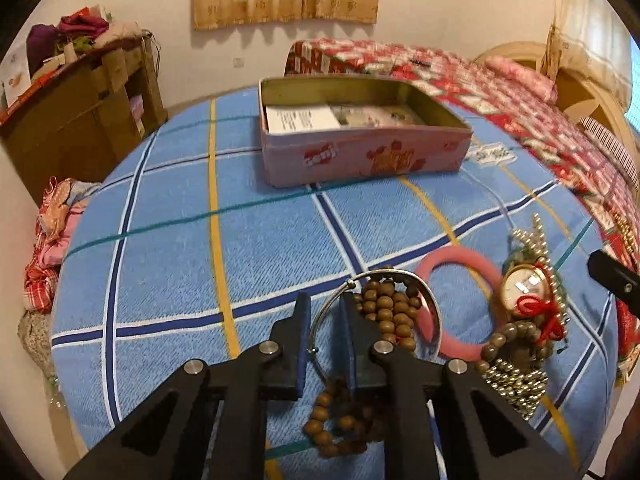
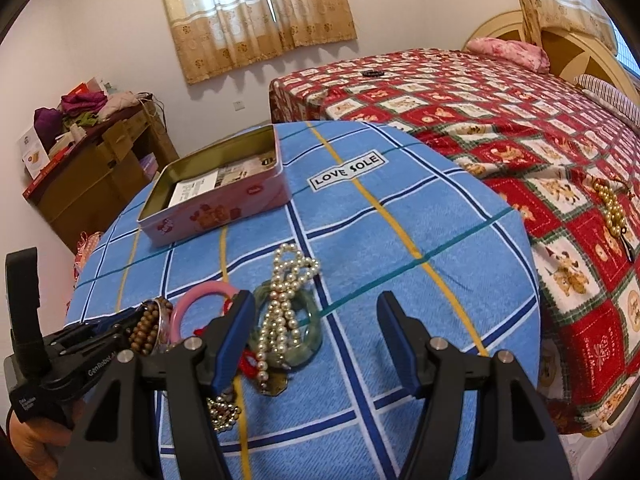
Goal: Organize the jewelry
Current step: 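Grasp the brown wooden bead strand with the left gripper and lift it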
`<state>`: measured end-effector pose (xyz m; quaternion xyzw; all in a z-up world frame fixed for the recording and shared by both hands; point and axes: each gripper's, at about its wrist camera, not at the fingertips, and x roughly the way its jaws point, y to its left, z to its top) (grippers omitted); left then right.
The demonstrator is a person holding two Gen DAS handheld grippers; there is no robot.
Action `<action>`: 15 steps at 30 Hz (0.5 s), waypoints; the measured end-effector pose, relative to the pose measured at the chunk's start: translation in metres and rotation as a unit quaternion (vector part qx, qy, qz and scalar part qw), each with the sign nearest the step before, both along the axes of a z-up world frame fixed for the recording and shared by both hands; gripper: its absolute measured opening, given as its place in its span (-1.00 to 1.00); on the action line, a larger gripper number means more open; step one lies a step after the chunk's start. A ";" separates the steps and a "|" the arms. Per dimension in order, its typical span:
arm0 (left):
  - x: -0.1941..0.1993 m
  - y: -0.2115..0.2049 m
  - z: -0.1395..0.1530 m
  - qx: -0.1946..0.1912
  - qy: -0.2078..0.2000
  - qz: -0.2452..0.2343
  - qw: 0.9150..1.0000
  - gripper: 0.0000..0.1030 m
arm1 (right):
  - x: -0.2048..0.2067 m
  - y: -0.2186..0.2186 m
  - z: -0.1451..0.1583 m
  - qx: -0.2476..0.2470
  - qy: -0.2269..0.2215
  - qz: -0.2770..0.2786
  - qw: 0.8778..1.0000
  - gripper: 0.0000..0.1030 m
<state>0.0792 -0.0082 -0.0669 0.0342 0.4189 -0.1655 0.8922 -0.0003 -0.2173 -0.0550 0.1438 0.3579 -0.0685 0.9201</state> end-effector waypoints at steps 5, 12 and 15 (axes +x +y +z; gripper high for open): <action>-0.018 0.011 0.029 -0.071 -0.035 -0.007 0.997 -0.77 | -0.002 -0.003 0.001 -0.003 -0.006 -0.005 1.000 0.29; -0.048 0.021 0.075 -0.099 -0.107 -0.029 0.989 -0.83 | -0.003 0.001 0.005 -0.002 -0.012 0.004 1.000 0.29; -0.045 0.021 0.073 -0.068 -0.113 -0.013 0.991 -0.83 | -0.002 0.006 0.006 -0.002 -0.012 0.014 1.000 0.29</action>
